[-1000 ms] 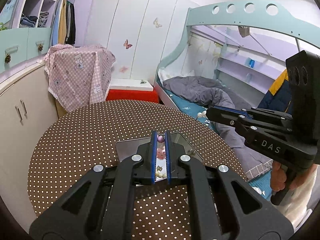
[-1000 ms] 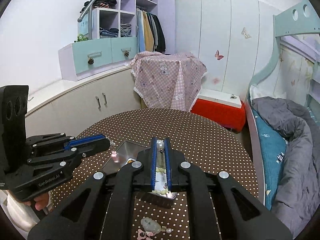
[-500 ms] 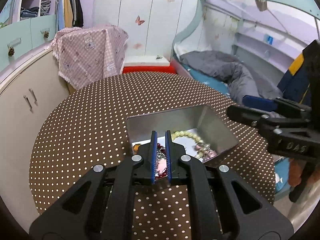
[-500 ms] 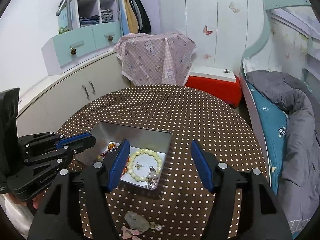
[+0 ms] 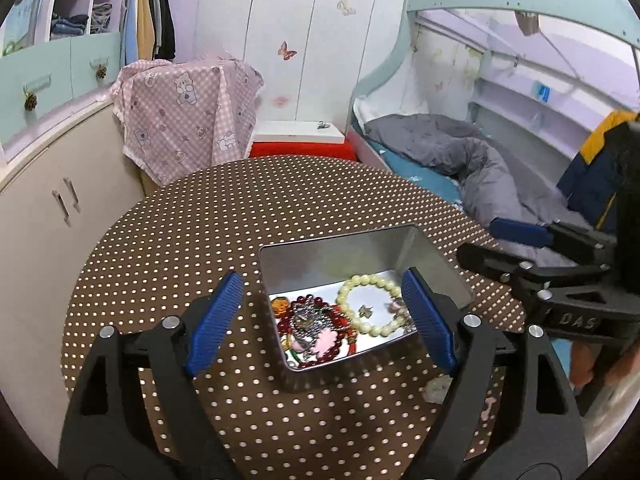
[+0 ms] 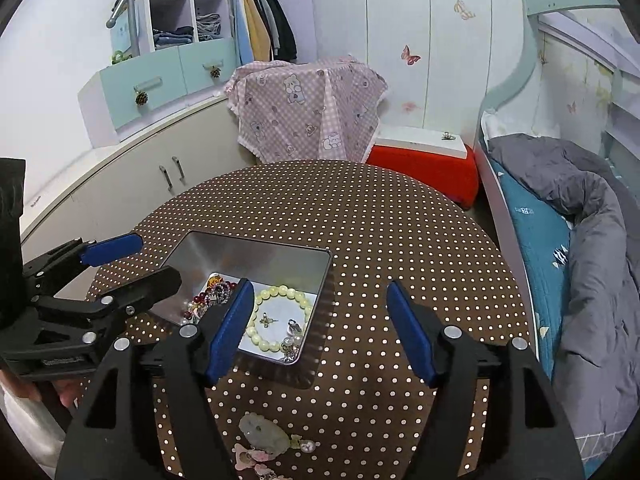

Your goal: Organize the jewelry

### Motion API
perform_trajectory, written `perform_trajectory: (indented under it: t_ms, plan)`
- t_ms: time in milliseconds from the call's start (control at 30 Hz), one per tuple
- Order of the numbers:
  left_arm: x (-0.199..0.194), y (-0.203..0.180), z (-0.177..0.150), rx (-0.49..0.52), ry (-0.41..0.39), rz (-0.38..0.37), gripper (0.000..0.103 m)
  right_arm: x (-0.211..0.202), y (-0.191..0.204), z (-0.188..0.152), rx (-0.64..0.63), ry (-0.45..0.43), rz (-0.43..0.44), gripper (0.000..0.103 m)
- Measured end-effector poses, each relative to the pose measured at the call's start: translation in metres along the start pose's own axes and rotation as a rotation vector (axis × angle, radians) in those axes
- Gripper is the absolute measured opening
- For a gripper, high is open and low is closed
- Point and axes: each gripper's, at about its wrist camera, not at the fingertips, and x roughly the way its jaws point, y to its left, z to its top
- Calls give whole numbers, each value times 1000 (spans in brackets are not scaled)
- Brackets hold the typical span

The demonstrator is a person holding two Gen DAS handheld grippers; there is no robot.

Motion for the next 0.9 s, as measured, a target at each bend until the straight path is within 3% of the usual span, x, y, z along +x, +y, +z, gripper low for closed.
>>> perform_trajectory:
  t_ms: [700,900]
  plan:
    - [-12,1,-17,-48,16,8,81,-14,-2,-14,9,3,-38,75]
    - [-27,-9,-36,-23,17,-33,83,-23,-11,-32,37,20,-62,76]
